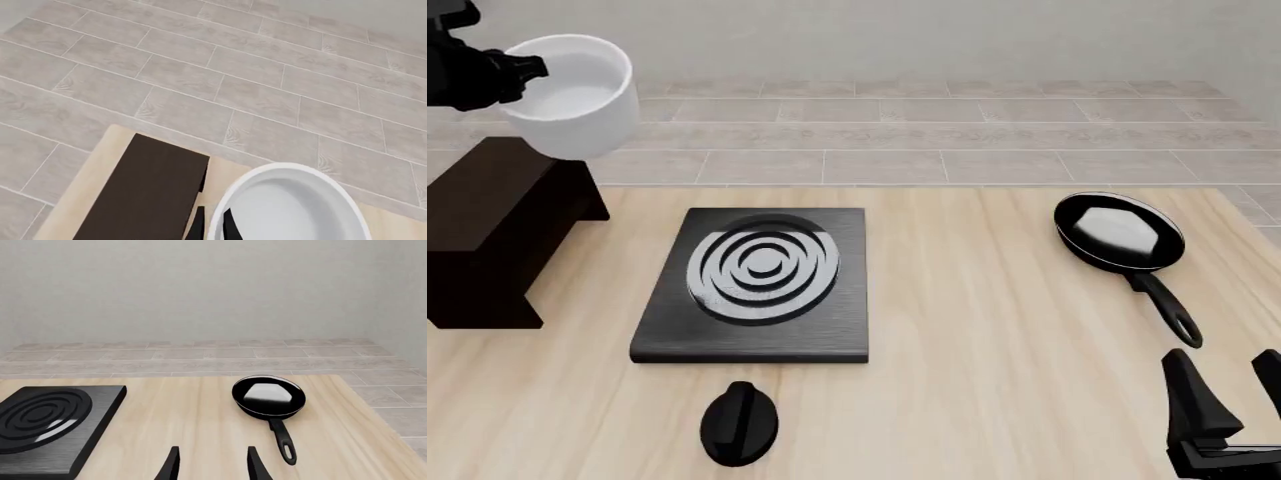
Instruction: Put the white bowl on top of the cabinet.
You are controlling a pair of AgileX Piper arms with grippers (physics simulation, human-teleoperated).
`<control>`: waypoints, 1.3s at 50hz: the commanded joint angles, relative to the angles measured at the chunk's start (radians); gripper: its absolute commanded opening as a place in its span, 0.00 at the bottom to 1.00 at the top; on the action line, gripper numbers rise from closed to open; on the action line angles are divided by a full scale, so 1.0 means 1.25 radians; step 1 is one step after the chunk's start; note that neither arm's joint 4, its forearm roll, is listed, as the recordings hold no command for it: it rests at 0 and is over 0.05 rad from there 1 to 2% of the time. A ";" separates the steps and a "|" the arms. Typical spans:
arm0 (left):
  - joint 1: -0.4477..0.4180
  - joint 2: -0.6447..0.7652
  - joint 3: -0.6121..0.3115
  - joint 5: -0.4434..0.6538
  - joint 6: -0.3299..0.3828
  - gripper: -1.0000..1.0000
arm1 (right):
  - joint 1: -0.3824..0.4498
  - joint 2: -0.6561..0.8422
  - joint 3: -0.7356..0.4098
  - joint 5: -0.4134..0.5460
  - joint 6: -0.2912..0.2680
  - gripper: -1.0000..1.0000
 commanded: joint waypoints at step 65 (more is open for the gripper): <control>0.166 0.074 0.036 -0.105 0.025 0.00 | 0.000 0.000 0.000 0.000 0.000 1.00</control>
